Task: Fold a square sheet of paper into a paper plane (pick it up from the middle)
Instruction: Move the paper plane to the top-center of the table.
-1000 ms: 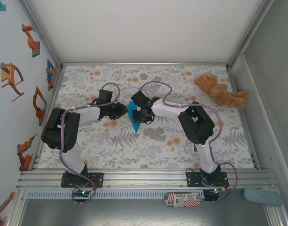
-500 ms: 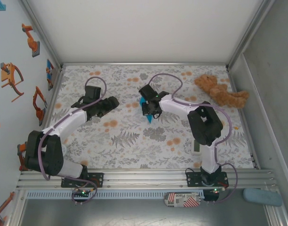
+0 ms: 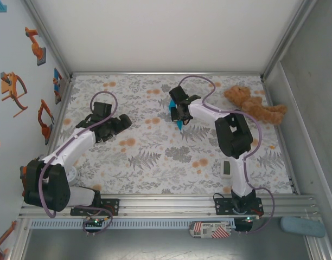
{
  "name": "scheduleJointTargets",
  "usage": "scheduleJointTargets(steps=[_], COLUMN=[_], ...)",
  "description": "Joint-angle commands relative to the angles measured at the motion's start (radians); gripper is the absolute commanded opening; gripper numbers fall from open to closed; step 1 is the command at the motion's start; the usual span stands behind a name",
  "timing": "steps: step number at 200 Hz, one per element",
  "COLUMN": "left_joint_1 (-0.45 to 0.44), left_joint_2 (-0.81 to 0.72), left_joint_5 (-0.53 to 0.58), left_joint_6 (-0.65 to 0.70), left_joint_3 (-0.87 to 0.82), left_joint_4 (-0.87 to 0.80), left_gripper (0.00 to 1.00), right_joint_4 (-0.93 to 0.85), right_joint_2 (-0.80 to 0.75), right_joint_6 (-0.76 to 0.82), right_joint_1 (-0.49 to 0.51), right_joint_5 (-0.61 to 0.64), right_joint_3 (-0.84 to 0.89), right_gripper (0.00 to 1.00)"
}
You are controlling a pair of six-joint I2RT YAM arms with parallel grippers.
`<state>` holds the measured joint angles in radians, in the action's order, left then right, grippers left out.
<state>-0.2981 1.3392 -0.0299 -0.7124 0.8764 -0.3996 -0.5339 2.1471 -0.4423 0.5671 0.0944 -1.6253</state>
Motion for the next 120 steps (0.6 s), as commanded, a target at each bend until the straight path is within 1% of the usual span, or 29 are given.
scheduleJointTargets(steps=[1,37,59,120], left_joint_1=[0.010,0.011,0.010,0.010], left_joint_2=[-0.020,-0.007,-0.004,-0.002], left_joint_5=[0.021,0.010,0.008,0.006], left_joint_6=[0.016,0.016,0.014,0.014], left_joint_3=[-0.002,0.004,0.003,0.005], left_joint_4=[-0.038,-0.039,-0.036,-0.035], left_gripper=[0.98,1.00,0.96,0.96], right_joint_4=[-0.011,-0.013,-0.017,-0.034], right_joint_2=[0.040,0.072,0.083,0.131], right_joint_6=[0.032,0.023,0.015,0.002], right_joint_1=[-0.013,-0.022,-0.023,-0.023], right_joint_5=[0.007,0.004,0.013,0.034], right_joint_3=[-0.053,-0.074,-0.071,-0.082], right_gripper=[0.08,0.09,0.15,0.31])
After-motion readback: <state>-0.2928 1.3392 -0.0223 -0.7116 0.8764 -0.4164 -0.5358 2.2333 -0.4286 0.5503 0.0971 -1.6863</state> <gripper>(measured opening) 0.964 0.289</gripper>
